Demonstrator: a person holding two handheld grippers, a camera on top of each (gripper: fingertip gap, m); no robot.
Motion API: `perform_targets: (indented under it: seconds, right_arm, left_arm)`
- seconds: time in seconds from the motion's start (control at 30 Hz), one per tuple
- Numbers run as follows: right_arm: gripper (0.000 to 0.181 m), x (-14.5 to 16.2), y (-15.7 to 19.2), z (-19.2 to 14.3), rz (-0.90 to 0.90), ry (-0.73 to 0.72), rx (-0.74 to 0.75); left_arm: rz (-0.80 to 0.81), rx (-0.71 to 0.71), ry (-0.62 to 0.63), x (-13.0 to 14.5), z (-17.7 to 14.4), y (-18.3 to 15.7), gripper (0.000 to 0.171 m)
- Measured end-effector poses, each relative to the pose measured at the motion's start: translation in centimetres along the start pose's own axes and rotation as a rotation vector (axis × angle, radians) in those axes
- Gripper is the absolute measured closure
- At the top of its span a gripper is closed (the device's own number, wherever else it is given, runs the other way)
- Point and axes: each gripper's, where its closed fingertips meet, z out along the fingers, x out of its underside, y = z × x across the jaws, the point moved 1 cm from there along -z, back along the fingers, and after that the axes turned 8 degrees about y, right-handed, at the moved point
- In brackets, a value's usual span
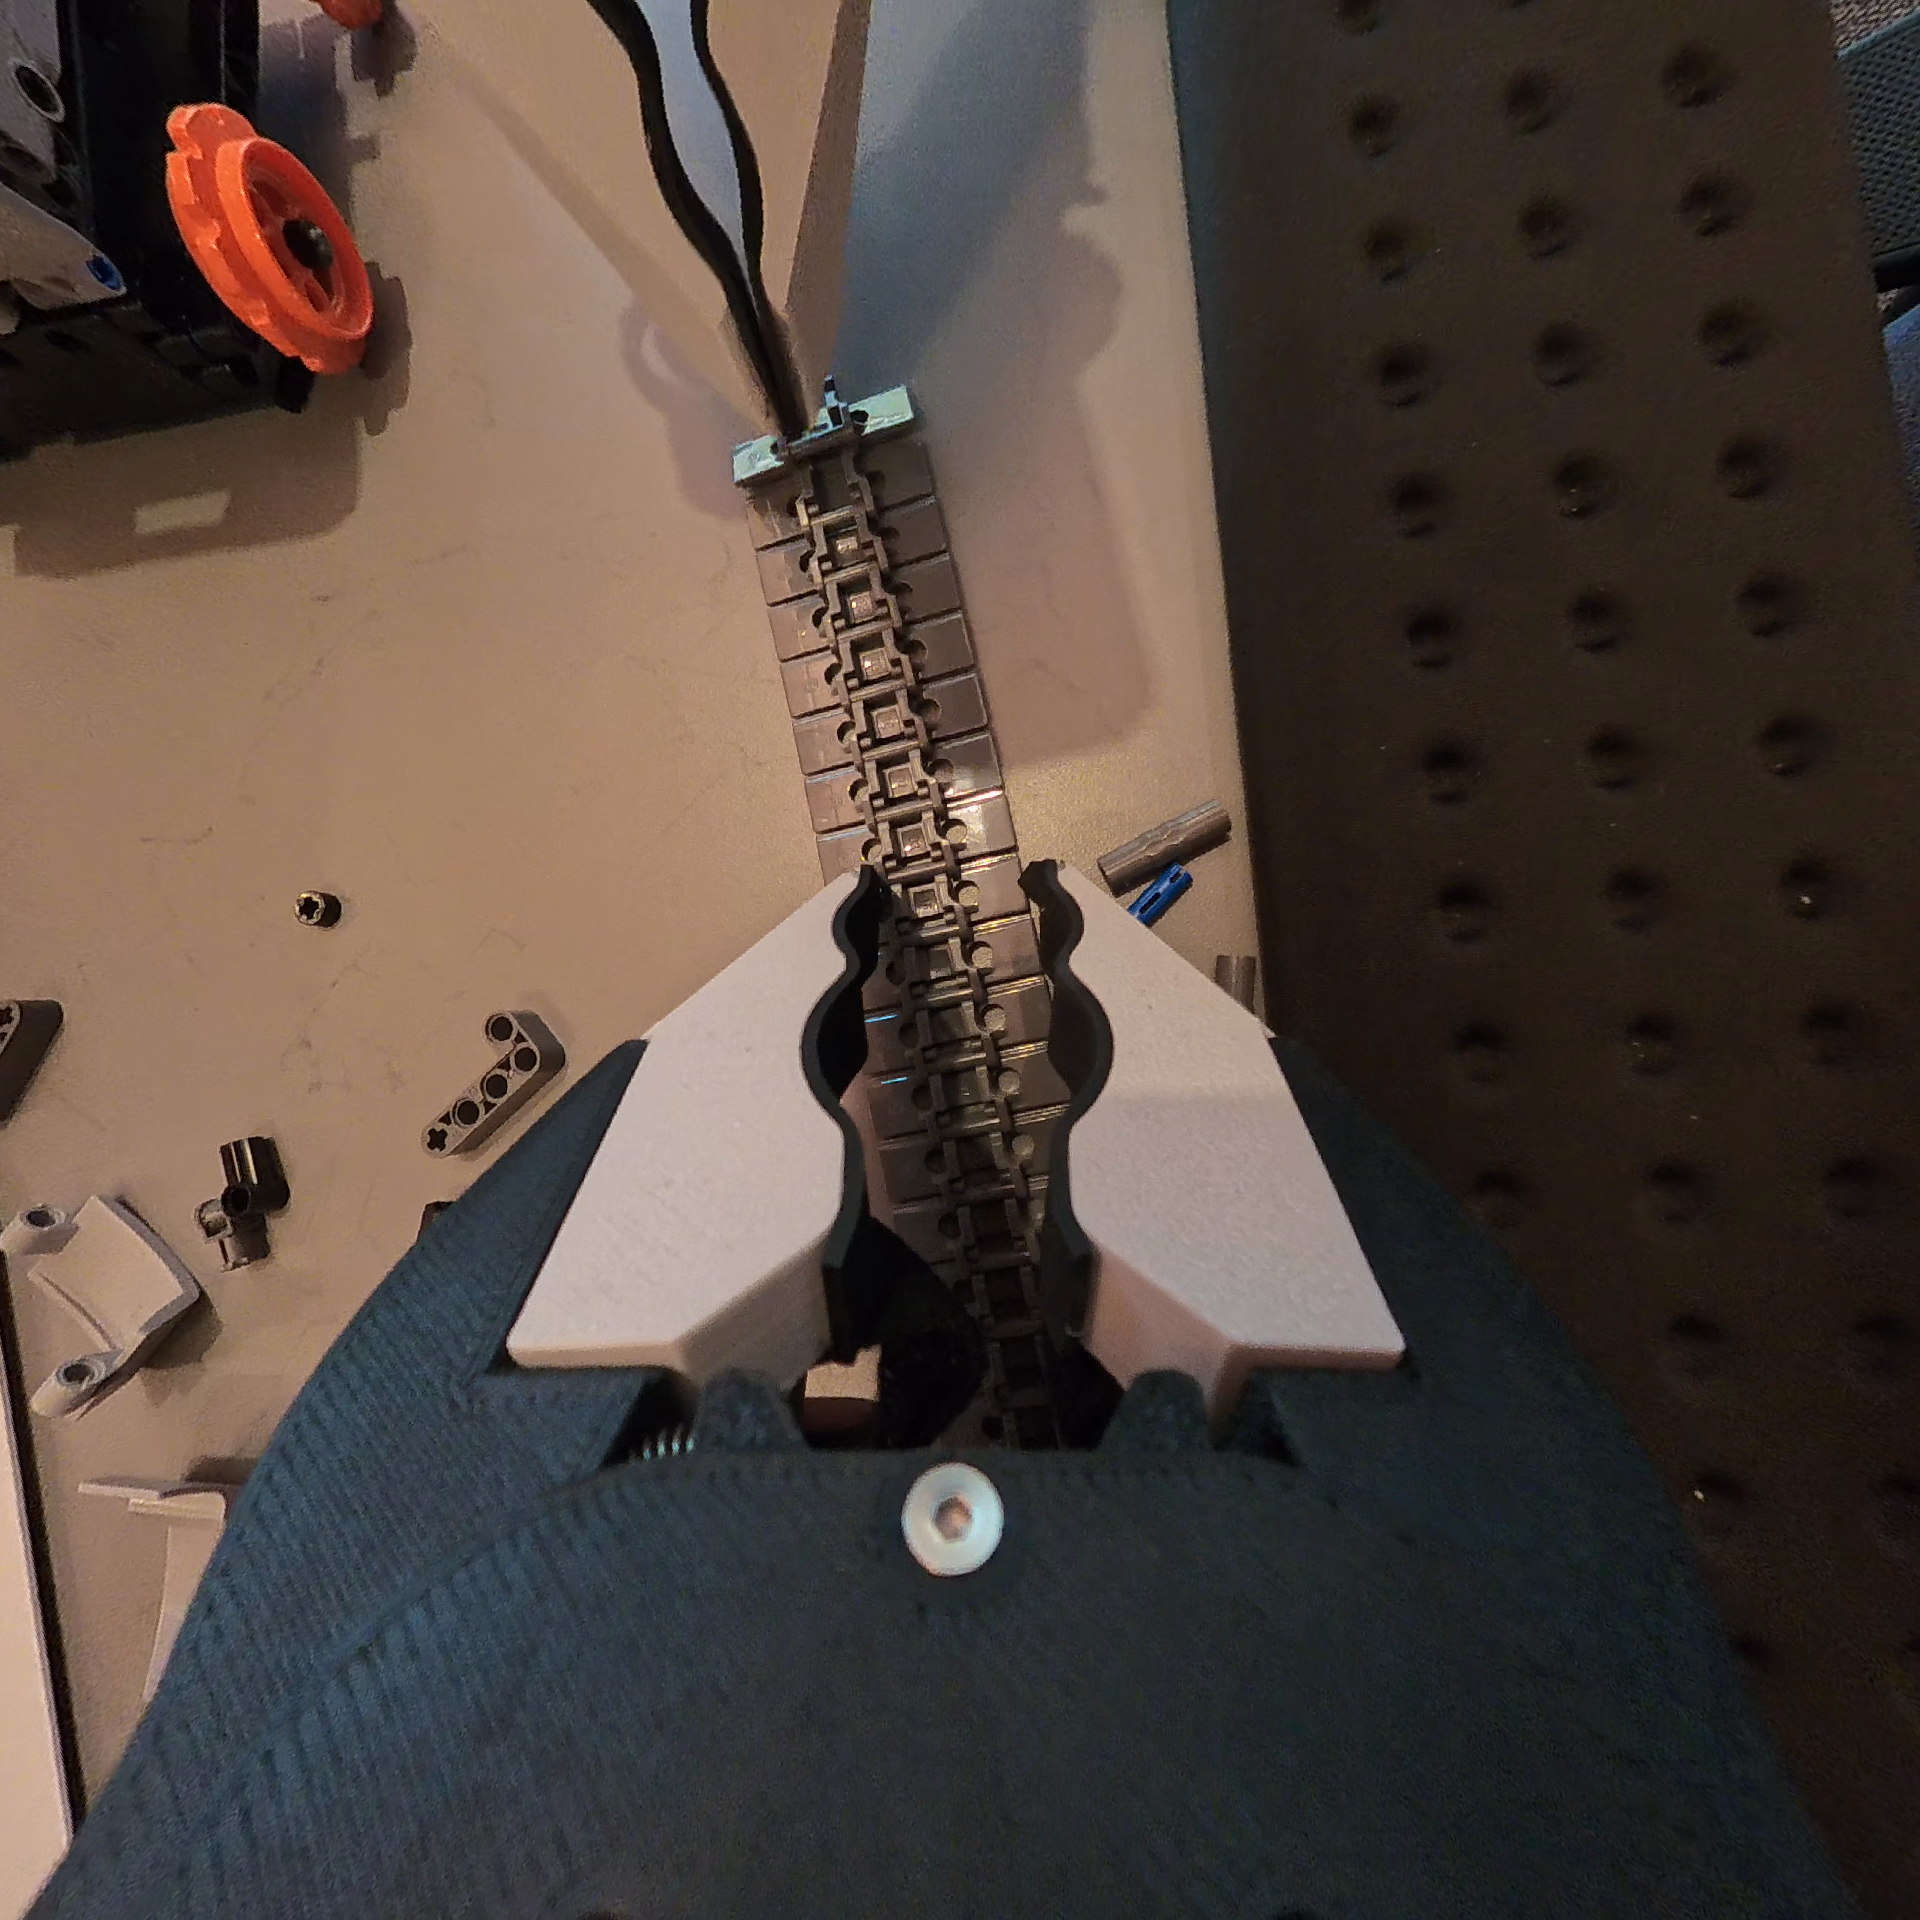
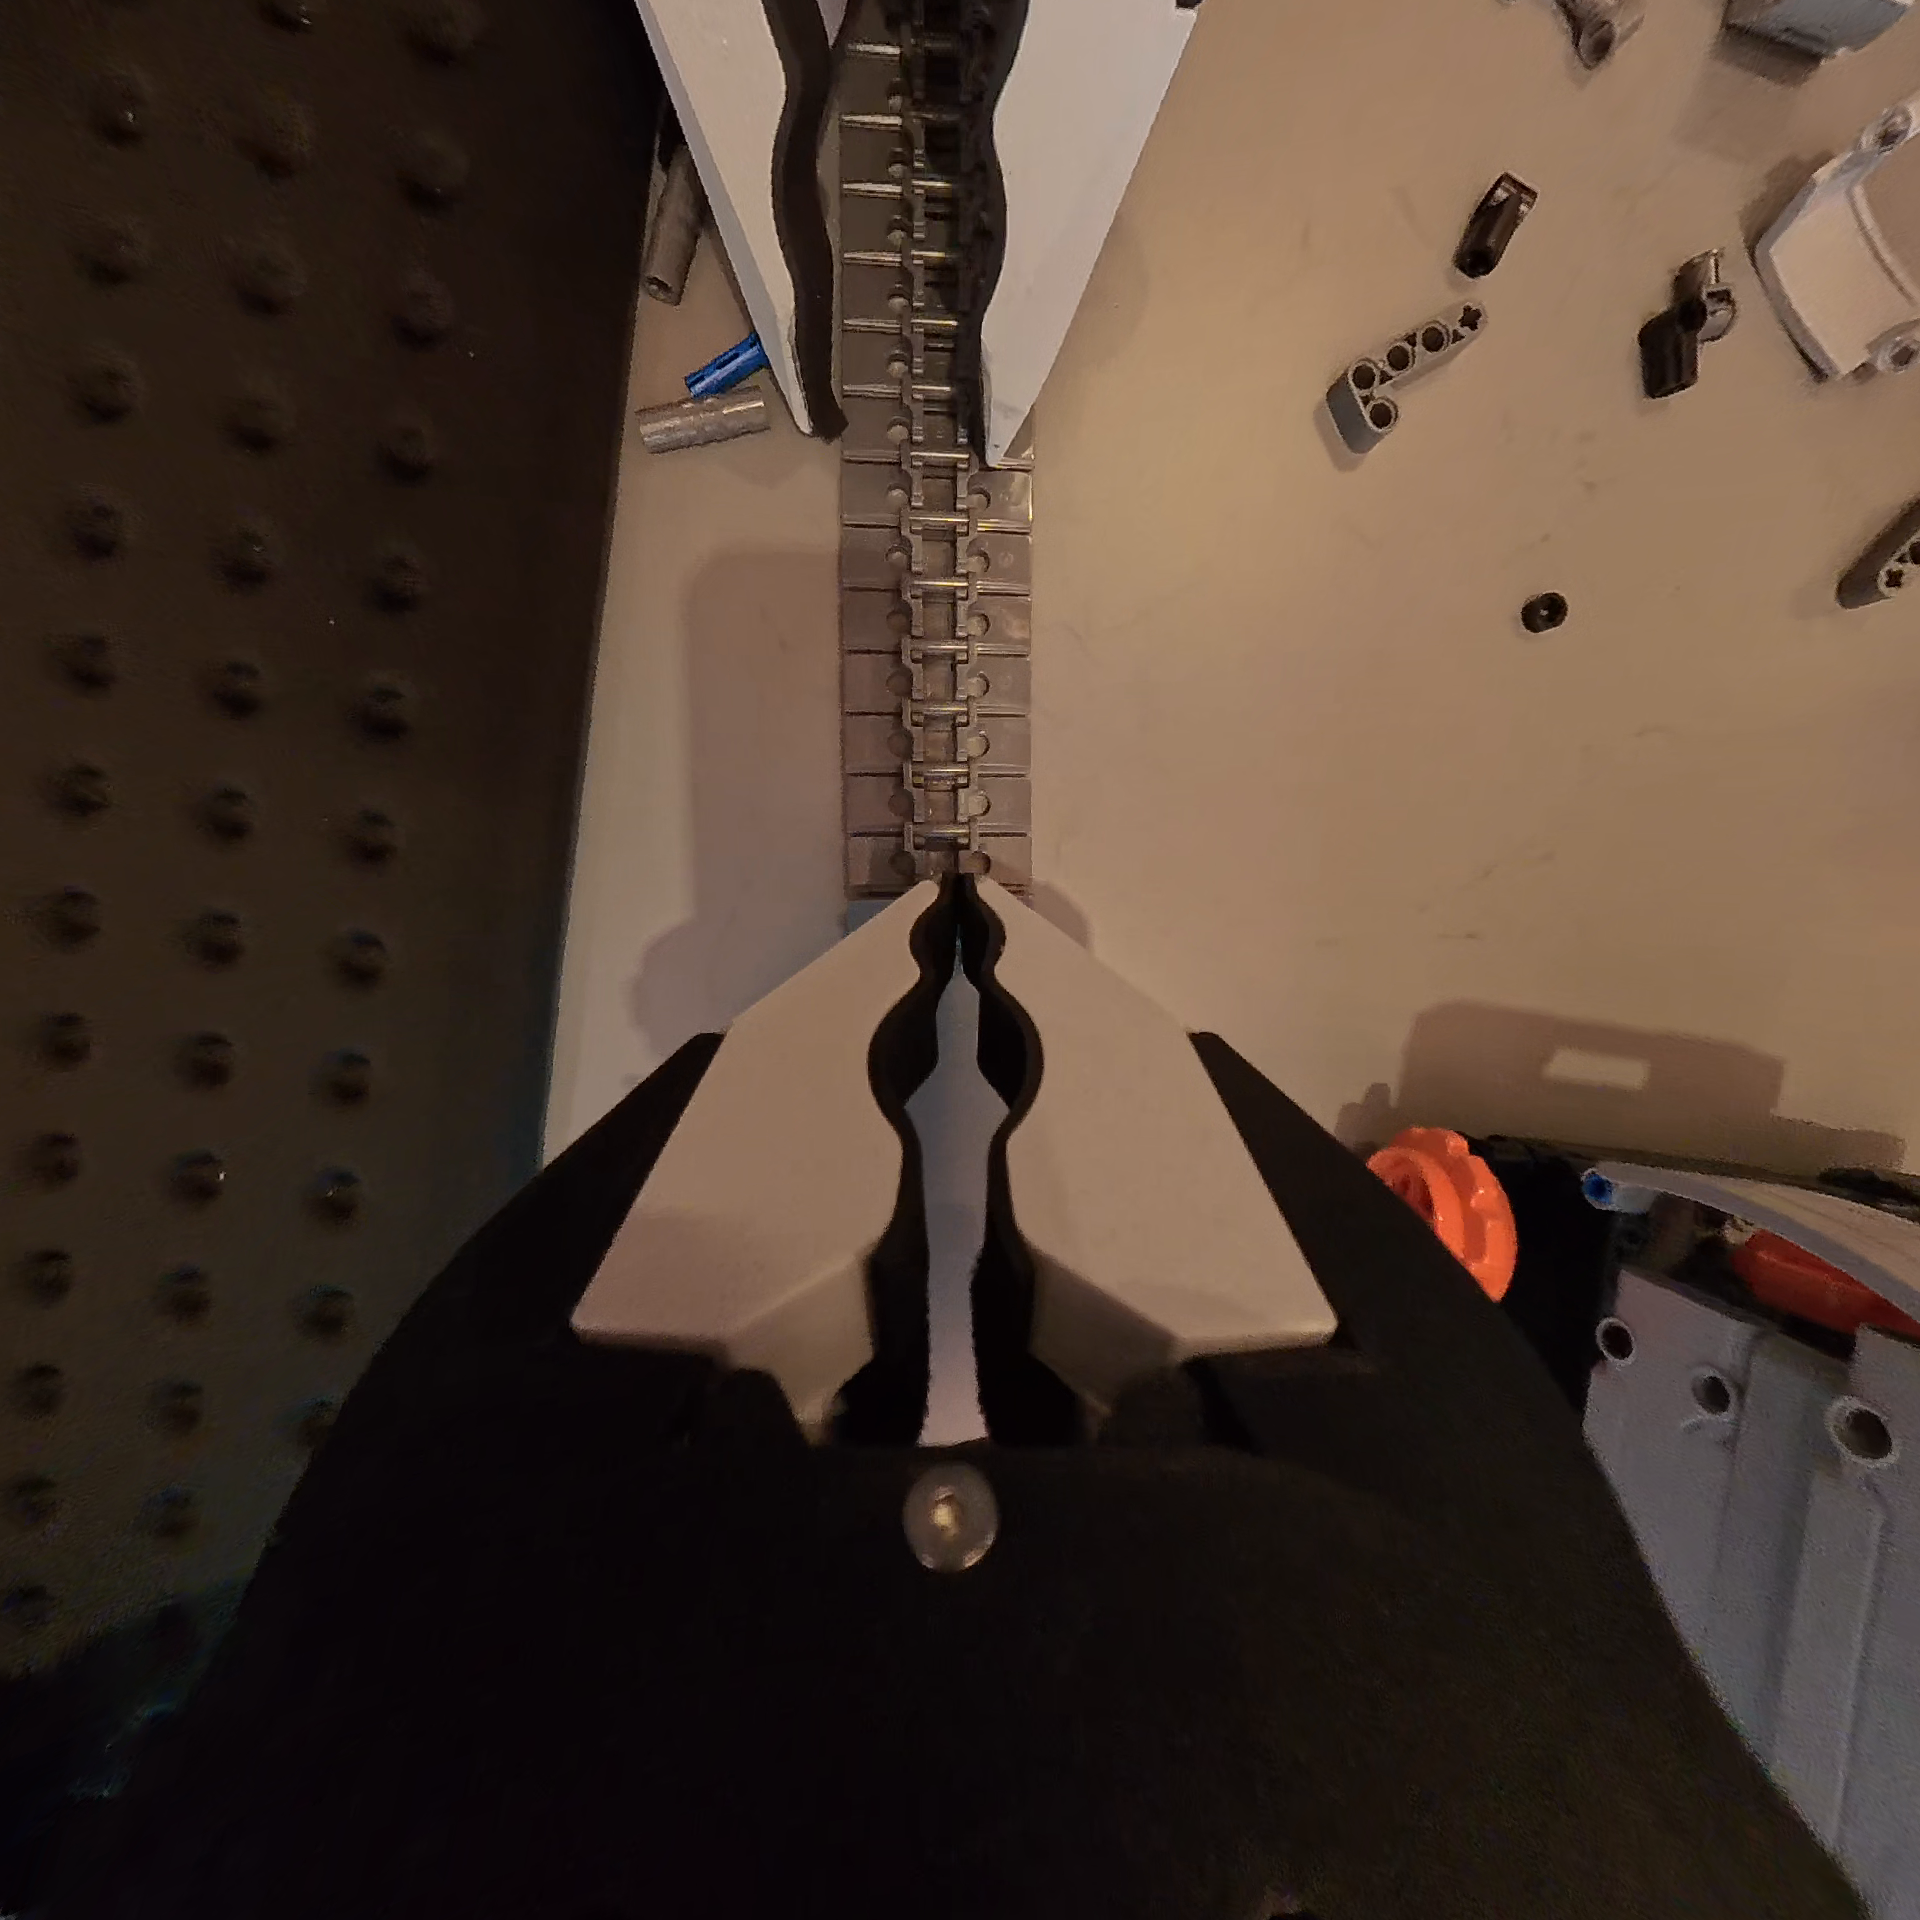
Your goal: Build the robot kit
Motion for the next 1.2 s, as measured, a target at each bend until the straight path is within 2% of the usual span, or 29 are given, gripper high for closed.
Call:
perform_targets:
  seconds: [0.47, 0.67, 0.93, 1.03, 1.17, 1.2]
  right_arm:
    - [0.181, 0.3, 0.2, 0.6, 0.015, 0.059, -0.041]
    - [0.181, 0.1, 0.3, 0.7, 0.016, 0.161, -0.066]
    - [0.181, -0.1, 0.3, 1.0, -0.036, 0.372, -0.07]
    - [0.181, -0.1, 0.2, 1.0, -0.029, 0.376, -0.086]
    - [0.181, -0.3, 0.7, 0.9, -0.041, 0.293, -0.101]
    - [0.17, -0.8, 0.6, 0.7, -0.035, 0.252, -0.086]
  left_arm:
    - [-0.012, 0.015, -0.002, 0.0, 0.0, 0.0, 0.142]
    - [-0.014, 0.019, 0.002, 0.1, 0.0, -0.1, 0.141]
    - [-0.021, 0.019, 0.001, 0.2, -0.1, -0.2, 0.141]
    - [-0.021, 0.02, 0.001, 0.3, -0.1, -0.2, 0.141]
    - [-0.02, -0.02, 0.024, 1.4, -1.1, 0.5, 0.138]
    - [-0.027, -0.044, 0.03, 1.9, -1.6, 1.0, 0.138]
